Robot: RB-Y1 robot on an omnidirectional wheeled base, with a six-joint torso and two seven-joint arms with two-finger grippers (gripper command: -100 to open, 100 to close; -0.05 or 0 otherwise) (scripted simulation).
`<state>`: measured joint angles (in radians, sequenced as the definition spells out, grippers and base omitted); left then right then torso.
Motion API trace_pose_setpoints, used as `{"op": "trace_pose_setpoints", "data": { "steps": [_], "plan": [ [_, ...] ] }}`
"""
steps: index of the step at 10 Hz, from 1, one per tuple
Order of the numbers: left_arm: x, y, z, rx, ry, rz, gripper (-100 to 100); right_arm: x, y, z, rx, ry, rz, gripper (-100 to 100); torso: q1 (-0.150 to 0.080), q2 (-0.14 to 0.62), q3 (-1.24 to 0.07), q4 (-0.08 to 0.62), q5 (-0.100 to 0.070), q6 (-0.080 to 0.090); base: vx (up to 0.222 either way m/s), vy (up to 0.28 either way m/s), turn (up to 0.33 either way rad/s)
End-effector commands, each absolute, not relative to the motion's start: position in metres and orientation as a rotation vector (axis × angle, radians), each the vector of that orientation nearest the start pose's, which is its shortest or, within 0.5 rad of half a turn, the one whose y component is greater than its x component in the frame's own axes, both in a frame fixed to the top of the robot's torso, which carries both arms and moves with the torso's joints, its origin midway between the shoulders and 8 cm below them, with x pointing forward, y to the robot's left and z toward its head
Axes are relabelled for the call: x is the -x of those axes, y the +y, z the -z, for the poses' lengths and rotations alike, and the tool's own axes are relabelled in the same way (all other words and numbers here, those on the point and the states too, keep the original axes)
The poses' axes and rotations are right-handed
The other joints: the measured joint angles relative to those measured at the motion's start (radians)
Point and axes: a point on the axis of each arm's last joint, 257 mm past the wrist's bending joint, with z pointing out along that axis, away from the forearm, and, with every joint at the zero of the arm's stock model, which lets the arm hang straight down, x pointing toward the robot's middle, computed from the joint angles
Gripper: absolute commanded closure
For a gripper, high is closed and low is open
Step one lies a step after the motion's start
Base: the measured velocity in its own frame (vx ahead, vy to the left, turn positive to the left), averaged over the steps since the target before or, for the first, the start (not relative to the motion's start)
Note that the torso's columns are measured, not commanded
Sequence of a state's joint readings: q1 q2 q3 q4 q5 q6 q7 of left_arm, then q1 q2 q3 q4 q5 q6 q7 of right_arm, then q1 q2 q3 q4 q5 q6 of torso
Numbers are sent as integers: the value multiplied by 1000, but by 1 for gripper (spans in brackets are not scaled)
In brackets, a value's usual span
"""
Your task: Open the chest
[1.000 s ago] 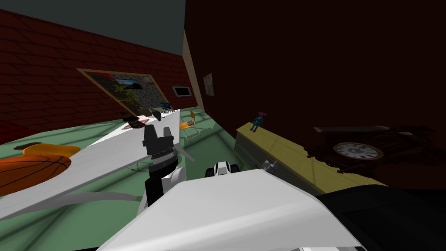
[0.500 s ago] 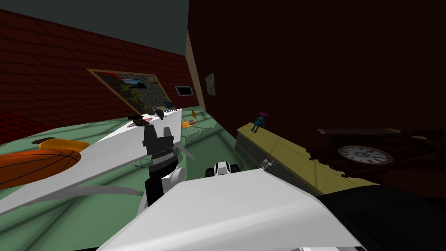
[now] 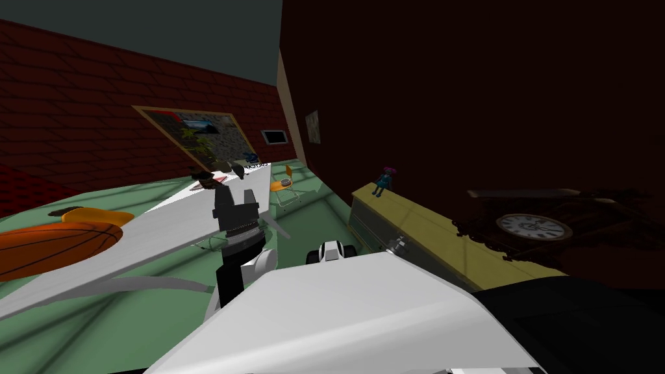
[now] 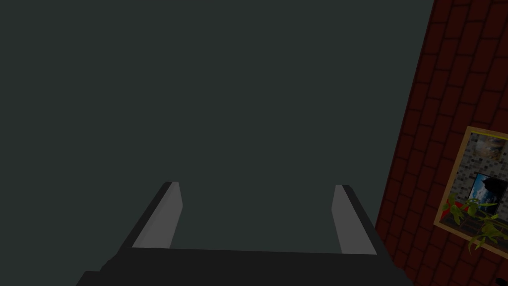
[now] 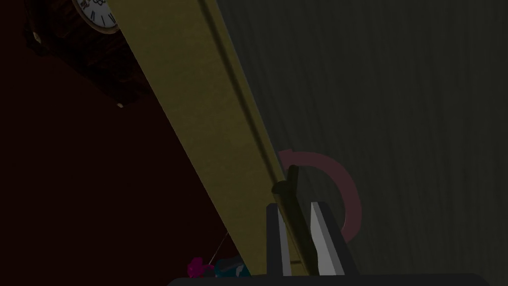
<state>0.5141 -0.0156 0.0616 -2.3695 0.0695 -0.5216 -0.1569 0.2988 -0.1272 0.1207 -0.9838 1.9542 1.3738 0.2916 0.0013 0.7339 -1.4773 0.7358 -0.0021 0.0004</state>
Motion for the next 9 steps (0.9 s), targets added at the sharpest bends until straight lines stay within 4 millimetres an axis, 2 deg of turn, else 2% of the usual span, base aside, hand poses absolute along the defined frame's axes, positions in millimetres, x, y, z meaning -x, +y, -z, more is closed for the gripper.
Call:
{"op": "trace_pose_setpoints", "data": {
  "steps": [1, 6, 7, 9],
  "plan": [
    [-314, 304, -64, 568, 526, 1152, 0, -201, -492, 365, 158, 1707, 1892, 100, -2, 0, 1, 1, -1, -2, 24, 45, -39],
    [-314, 304, -64, 568, 525, 1152, 0, -222, -481, 356, 174, 1704, 1859, 100, 0, 3, 1, 3, 4, -2, -101, 122, -15],
    [-314, 304, -64, 568, 525, 1152, 0, -215, -483, 360, 175, 1714, 1863, 100, 1, 2, -1, 4, 5, -2, -41, 50, -4],
    [-314, 304, -64, 568, 525, 1152, 0, -217, -473, 359, 182, 1711, 1857, 100, 3, 4, 1, 2, 3, -1, -85, 135, -21]
  ]
}}
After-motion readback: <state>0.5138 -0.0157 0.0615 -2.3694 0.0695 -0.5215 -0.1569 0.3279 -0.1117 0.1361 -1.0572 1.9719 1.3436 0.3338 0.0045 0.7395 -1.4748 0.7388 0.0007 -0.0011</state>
